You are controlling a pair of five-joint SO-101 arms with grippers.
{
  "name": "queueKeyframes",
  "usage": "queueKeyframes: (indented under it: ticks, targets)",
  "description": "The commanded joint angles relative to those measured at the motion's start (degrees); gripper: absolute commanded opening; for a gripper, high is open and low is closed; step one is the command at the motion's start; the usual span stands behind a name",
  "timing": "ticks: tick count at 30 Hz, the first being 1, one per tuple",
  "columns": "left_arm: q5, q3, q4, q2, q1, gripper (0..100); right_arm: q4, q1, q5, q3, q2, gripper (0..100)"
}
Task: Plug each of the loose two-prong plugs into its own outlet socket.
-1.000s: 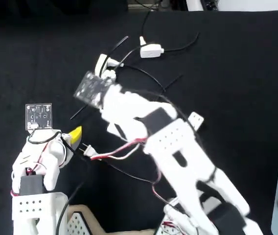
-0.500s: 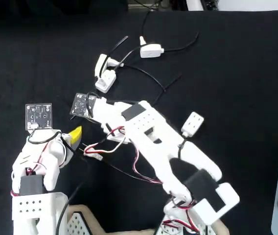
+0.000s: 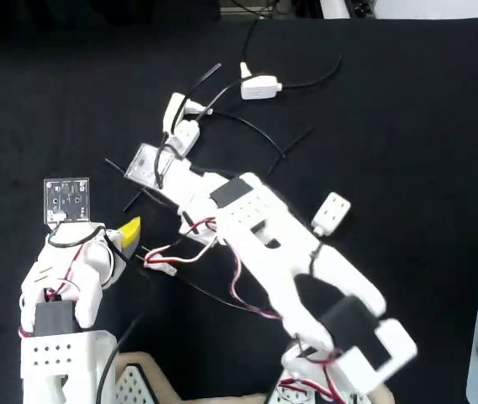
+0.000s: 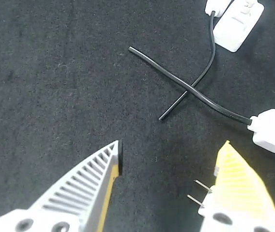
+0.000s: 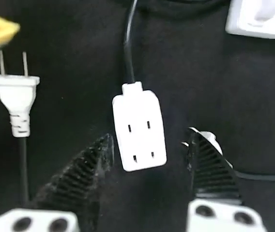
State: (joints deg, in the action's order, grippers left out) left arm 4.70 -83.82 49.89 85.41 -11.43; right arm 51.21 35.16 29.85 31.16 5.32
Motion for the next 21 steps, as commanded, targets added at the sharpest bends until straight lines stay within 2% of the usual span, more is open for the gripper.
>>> queueKeyframes:
  ticks: [1,6,11,14,21]
  targets:
    - [-0.18,0.66,0.35,0.62,-0.75,31,2.90,0.00,-5.01,-0.75,7.16,23.3]
    - [2.99,2.15,0.88,0.00,-0.66,31,6.68,-5.01,-18.02,-0.40,13.49,23.3]
    - [9.14,7.52,6.07,-0.09,-0.31,31,7.12,-12.22,-30.24,2.86,13.85,23.3]
    - [16.00,10.51,7.38,-0.09,-0.13,31,3.43,-15.21,-32.97,6.29,13.85,23.3]
    - [29.45,15.78,6.95,-5.19,2.24,28,-7.21,-19.25,-33.85,12.53,13.85,23.3]
